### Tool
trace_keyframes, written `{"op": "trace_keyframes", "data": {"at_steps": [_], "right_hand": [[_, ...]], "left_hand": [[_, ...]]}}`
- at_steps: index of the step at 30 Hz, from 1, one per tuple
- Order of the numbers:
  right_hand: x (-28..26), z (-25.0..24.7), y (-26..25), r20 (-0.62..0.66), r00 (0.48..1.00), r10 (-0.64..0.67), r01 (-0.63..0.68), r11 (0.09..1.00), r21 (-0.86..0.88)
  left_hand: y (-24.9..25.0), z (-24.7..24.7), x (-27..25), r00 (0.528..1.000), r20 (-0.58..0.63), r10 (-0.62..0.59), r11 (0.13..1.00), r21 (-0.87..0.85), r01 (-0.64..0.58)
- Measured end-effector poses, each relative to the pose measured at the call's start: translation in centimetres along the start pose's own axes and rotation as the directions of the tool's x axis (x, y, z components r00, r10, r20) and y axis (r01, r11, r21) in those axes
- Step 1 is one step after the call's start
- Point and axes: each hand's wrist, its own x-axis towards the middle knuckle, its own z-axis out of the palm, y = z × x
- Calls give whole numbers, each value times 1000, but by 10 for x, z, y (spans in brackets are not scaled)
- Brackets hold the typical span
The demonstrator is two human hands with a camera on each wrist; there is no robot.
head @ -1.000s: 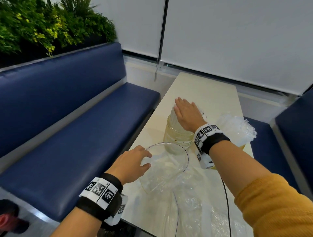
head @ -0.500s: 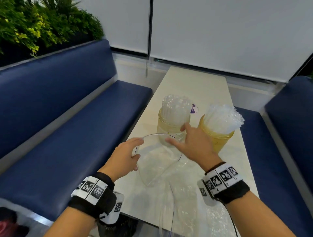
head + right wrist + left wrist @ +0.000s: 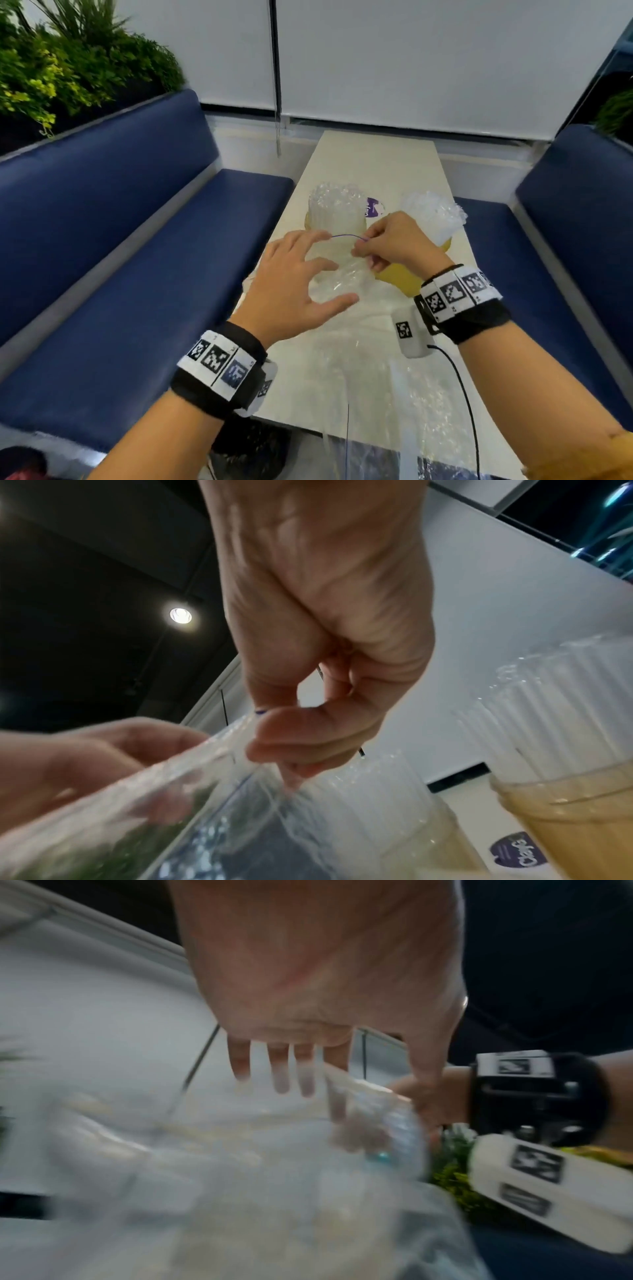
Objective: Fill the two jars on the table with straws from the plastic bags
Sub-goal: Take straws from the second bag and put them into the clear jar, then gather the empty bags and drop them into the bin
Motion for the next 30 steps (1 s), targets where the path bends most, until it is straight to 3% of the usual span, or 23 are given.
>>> {"op": "trace_keyframes", "data": {"at_steps": [3,5,7,10,12,14,16,19,21,23,26,28,30], "right_hand": [[-8,-2,-12,-32,998,-53,56,993,108],[-17,-9,-12,-51,992,-116,124,967,223],[-26,-21,2,-93,974,-205,219,958,187],[-42,-36,44,-143,966,-215,212,976,-41],[-53,-35,68,-158,977,-145,150,989,16],[-55,-29,82,-150,979,-137,163,969,185],[-52,-28,88,-197,969,-147,196,945,262],[-47,-41,90,-217,963,-157,215,937,276],[-46,-53,88,-229,962,-150,219,924,315],[-47,-61,86,-223,968,-117,195,909,369],[-50,-67,95,-98,994,-58,98,869,485],[-57,-71,109,18,1000,-3,-6,877,480],[-68,-76,128,126,989,77,-121,912,391]], "left_hand": [[21,13,17,996,-91,-23,999,30,26],[22,12,26,988,-114,-102,989,-121,88],[17,7,31,976,-131,-173,948,-292,129],[14,-13,34,954,-147,-261,802,-583,129],[13,-24,34,937,-142,-319,699,-703,131],[13,-28,34,926,-122,-356,631,-762,142],[10,-27,33,915,-135,-381,634,-758,152],[-6,-33,33,851,-257,-457,729,-656,193],[-14,-40,34,824,-264,-501,731,-638,240],[-13,-43,35,837,-148,-527,655,-698,290],[-1,-43,30,881,172,-441,533,-740,411],[3,-38,20,867,370,-334,504,-708,496],[3,-25,8,828,478,-294,440,-701,561]]}}
